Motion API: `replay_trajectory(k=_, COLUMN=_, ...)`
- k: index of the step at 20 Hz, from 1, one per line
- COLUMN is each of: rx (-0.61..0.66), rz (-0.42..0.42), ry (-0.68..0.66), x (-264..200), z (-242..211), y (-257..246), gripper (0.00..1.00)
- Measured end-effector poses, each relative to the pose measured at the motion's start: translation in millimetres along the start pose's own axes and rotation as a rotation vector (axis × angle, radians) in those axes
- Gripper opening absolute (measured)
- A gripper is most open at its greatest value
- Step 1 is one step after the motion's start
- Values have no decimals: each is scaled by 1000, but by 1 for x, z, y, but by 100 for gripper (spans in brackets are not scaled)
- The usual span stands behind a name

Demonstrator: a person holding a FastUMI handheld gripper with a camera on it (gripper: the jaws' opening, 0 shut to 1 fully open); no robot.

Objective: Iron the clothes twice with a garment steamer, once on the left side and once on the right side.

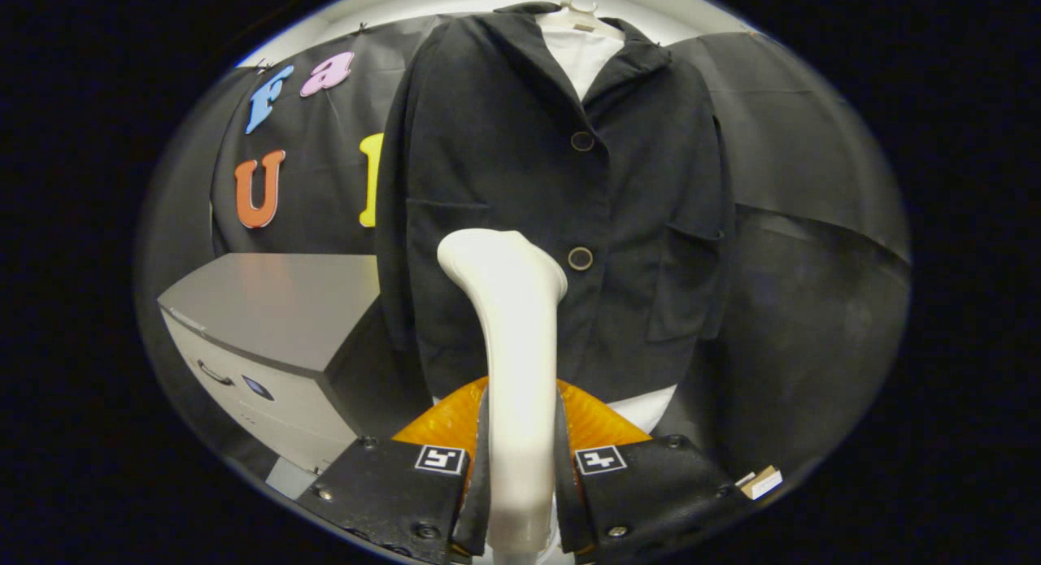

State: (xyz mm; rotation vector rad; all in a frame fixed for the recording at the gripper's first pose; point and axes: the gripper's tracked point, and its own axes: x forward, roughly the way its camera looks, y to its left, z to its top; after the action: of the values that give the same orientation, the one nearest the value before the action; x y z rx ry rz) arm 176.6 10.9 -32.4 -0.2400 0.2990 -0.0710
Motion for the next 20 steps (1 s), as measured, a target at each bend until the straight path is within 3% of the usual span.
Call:
replay_trajectory(k=9, rx=3, rz=-11, ry=80, x=16, z=-30, y=7, gripper=36)
replay_trajectory(k=20, rx=21, rz=-41, ry=232, x=20, z=-109, y=12, gripper=36)
